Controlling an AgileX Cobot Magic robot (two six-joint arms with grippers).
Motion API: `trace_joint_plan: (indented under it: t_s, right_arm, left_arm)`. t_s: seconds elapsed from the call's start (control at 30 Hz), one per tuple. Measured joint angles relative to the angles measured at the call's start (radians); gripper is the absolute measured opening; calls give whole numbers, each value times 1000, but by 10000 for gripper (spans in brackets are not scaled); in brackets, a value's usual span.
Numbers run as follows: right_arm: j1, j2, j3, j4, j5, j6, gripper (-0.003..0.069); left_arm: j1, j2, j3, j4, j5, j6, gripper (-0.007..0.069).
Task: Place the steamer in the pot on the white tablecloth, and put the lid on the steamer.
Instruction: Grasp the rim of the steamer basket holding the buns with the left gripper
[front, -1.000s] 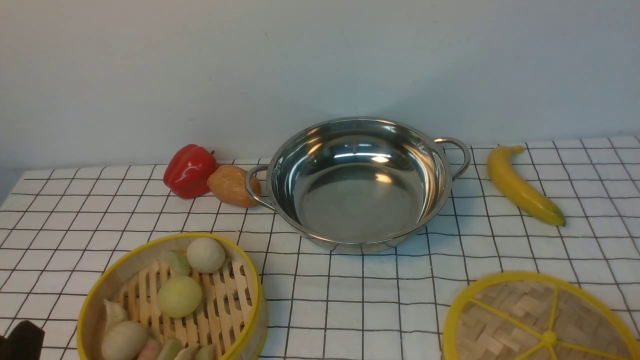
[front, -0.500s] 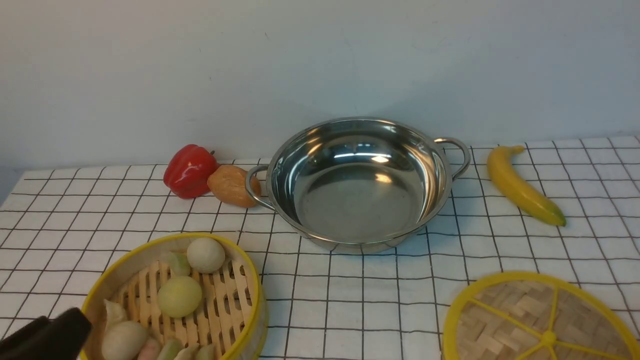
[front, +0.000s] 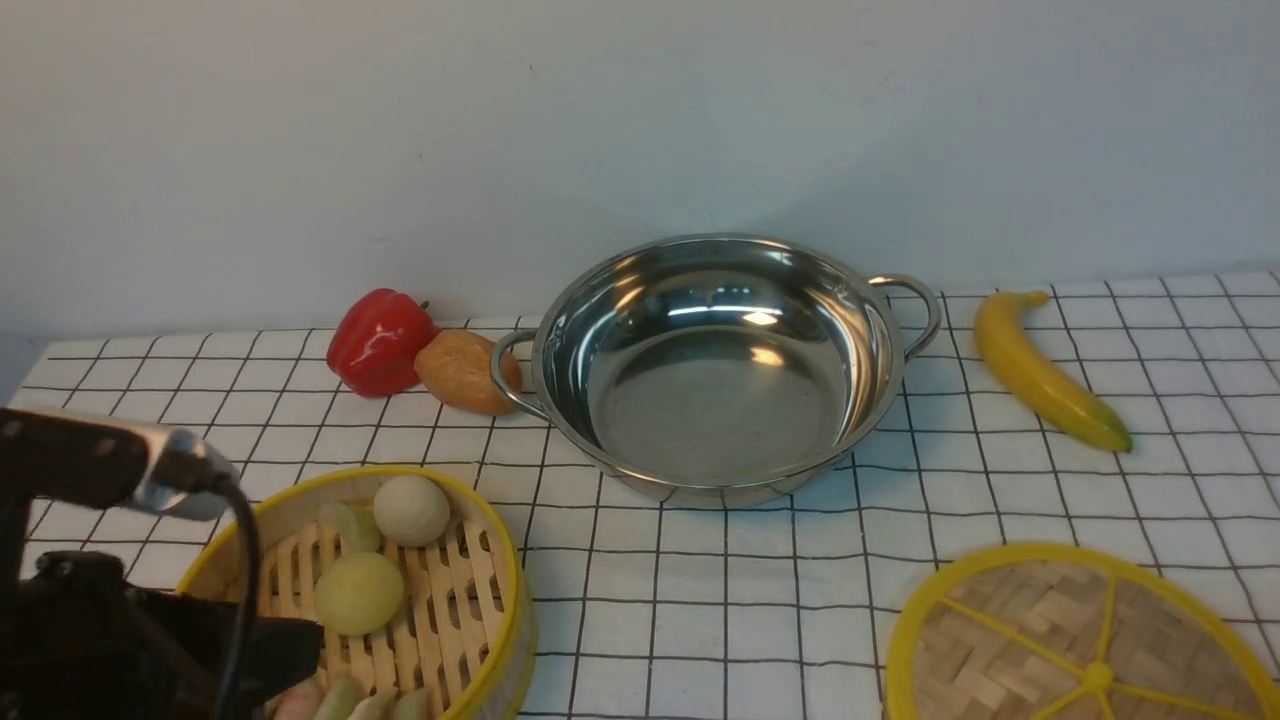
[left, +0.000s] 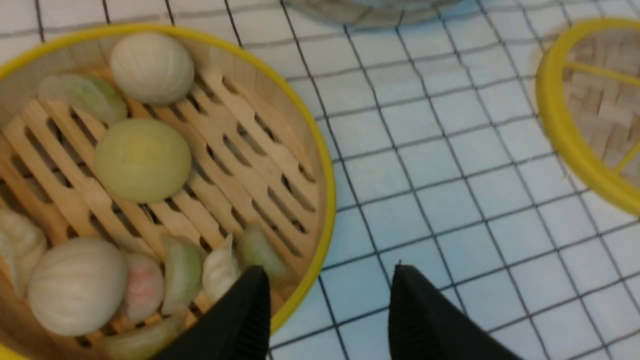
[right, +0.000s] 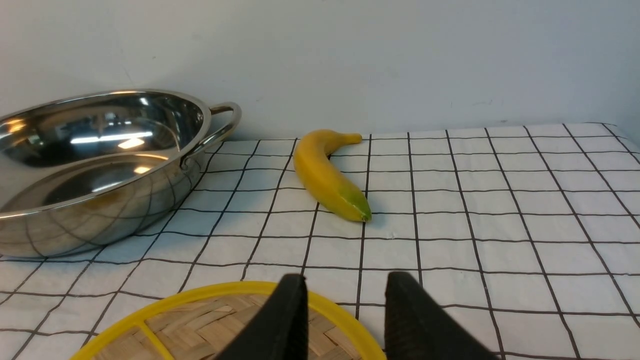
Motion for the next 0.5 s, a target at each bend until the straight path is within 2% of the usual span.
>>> trace_joint_plan:
  t_s: [0.17, 0.37, 0.47, 0.5]
  right_arm:
    - [0, 0, 0, 0, 0, 0, 240]
    - [0, 0, 0, 0, 0, 0, 240]
    - [0, 0, 0, 0, 0, 0, 240]
    - [0, 0, 0, 0, 0, 0, 240]
  left_arm:
    - [0, 162, -66, 73, 24, -6, 316]
    - [0, 316, -153, 154, 2, -114, 316]
    - [-17, 351, -180, 155, -3, -102, 316]
    - [-43, 372, -200, 156, -3, -63, 316]
